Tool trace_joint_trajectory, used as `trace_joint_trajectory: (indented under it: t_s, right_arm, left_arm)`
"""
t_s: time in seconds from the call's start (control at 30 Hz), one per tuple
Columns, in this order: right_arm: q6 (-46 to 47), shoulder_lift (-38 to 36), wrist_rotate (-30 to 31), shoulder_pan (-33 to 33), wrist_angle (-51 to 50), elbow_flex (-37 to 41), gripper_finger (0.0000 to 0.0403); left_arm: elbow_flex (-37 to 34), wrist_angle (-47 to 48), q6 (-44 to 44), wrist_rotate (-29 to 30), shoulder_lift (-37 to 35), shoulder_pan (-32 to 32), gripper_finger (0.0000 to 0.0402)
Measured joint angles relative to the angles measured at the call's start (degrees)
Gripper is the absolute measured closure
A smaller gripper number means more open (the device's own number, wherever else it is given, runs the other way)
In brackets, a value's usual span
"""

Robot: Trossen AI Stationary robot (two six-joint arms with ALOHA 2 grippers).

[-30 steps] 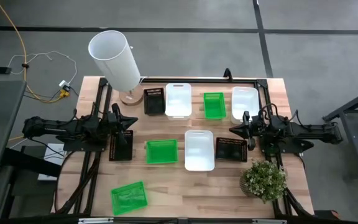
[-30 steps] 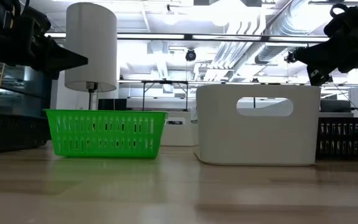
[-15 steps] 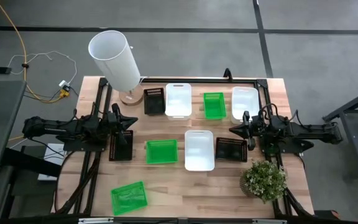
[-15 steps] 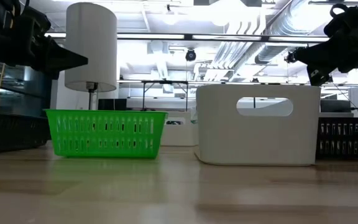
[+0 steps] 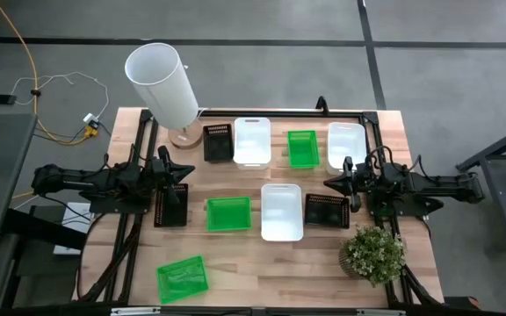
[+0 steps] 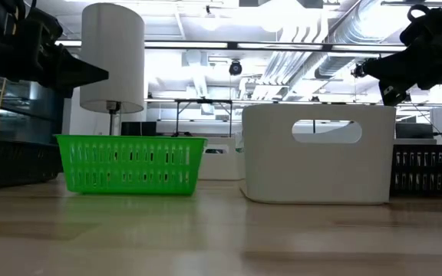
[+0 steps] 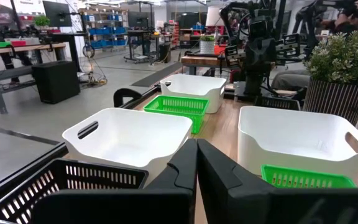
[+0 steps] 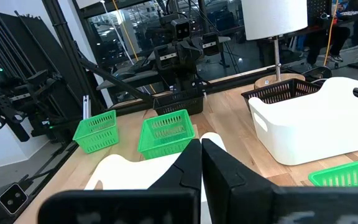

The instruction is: Stack baskets by color

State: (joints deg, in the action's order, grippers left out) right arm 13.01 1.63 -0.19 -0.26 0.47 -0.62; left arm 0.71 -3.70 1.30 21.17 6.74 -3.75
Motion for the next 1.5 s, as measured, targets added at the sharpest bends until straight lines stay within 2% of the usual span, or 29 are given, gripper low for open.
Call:
trace_joint_trajectory:
  t_s: [0.87, 1.1, 1.2, 1.27, 1.37, 1.43, 1.5]
  right_arm:
    - [-0.01, 0.0, 0.0, -0.01, -0.01, 0.01, 0.0402]
    - [-0.01, 0.02, -0.01, -0.01, -0.01, 0.01, 0.0402]
    - [-0.01, 0.0, 0.0, -0.01, 0.0, 0.0, 0.0402]
    - [0.0, 0.0, 0.0, -0.01, -0.02, 0.02, 0.0402]
    - [-0.02, 0.0, 0.0, -0.01, 0.0, 0.02, 0.0402]
    - [0.0, 0.0, 0.0, 0.01, -0.01, 0.0, 0.0402]
    - [0.0, 0.0, 0.0, 0.01, 0.0, 0.0, 0.0402]
  left_arm:
    - [0.0, 0.01, 0.04, 0.0, -0.02, -0.02, 0.0401]
    - [0.01, -0.1, 4.13, 0.02, -0.01, -0.01, 0.0401]
    - [0.0, -4.71, 5.4, 0.4, 0.0, -0.04, 0.0401]
    - [0.0, -13.19, 8.66, -2.99, 0.0, -0.03, 0.0401]
    - [0.68, -24.6, 5.9, -14.81, 0.97, 0.64, 0.0395]
    - [2.91, -23.87, 2.14, -19.27, 2.2, 1.53, 0.0383]
    - [6.65, -19.32, 1.1, -19.07, 4.27, 2.7, 0.0364]
